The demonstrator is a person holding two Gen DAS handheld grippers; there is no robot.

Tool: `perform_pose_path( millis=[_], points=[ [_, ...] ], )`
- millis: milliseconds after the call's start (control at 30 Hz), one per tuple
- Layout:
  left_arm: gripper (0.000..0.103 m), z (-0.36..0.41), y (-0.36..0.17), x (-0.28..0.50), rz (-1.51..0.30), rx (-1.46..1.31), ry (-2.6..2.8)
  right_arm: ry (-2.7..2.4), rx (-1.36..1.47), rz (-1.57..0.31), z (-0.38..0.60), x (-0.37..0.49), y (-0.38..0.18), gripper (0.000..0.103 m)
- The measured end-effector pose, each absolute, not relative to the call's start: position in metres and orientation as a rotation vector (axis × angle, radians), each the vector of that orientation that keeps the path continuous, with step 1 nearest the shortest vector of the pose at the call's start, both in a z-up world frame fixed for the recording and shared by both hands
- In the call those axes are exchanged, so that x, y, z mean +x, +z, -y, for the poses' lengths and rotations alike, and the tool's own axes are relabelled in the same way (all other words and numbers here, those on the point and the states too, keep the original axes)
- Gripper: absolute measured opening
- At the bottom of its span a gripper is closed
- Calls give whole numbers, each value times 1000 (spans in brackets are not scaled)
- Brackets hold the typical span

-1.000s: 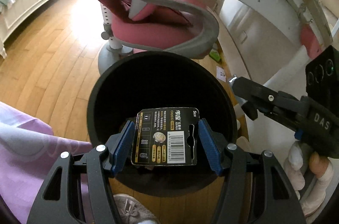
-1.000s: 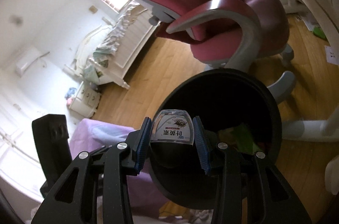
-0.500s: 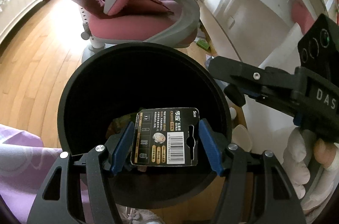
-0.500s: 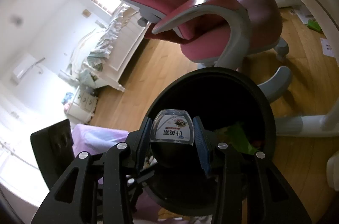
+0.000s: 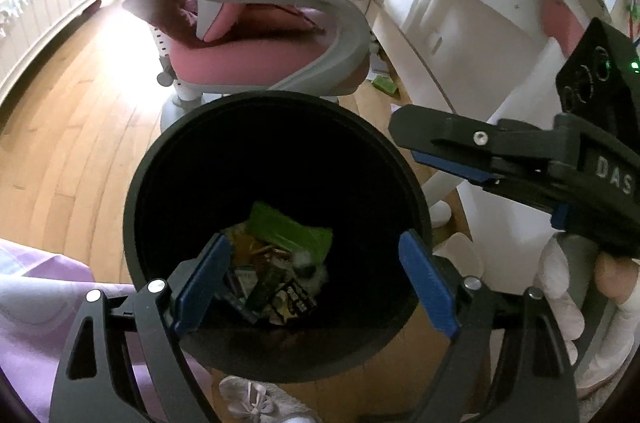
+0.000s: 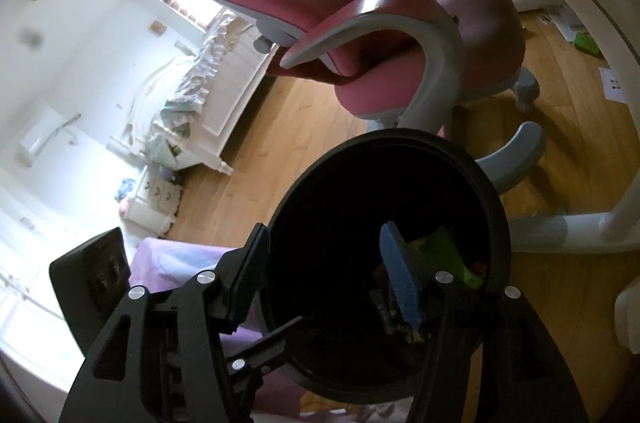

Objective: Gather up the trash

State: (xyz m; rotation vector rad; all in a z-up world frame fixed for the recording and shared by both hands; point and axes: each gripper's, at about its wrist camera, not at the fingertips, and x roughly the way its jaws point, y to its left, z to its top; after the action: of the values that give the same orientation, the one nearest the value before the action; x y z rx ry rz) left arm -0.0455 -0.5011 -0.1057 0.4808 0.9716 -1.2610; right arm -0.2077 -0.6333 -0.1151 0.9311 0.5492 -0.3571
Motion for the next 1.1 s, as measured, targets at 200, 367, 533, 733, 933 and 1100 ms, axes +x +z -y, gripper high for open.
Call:
perform_pose_path(
  millis=[200,367,533,733,933,1100],
  points=[
    [86,478,-77,-47,-941,441,-1268,-344,933,-542,626,-209,-110,58],
    [97,439,-44,-41,-880,368,-1209,-308,929,-536,614,-201,-97,58],
    [97,394,-22,-28,-861,315,-1081,-230,876,-540,589,-178,-74,58],
    [97,320,-2,-8,-819,241,-850,-150,812,-521,550,-151,-44,85],
    [98,231,11,4,-773,129,-572,-20,708,-567,492,-110,-20,85],
    [98,170,19,7,-732,67,-387,87,600,-606,431,-73,-2,94]
  ],
)
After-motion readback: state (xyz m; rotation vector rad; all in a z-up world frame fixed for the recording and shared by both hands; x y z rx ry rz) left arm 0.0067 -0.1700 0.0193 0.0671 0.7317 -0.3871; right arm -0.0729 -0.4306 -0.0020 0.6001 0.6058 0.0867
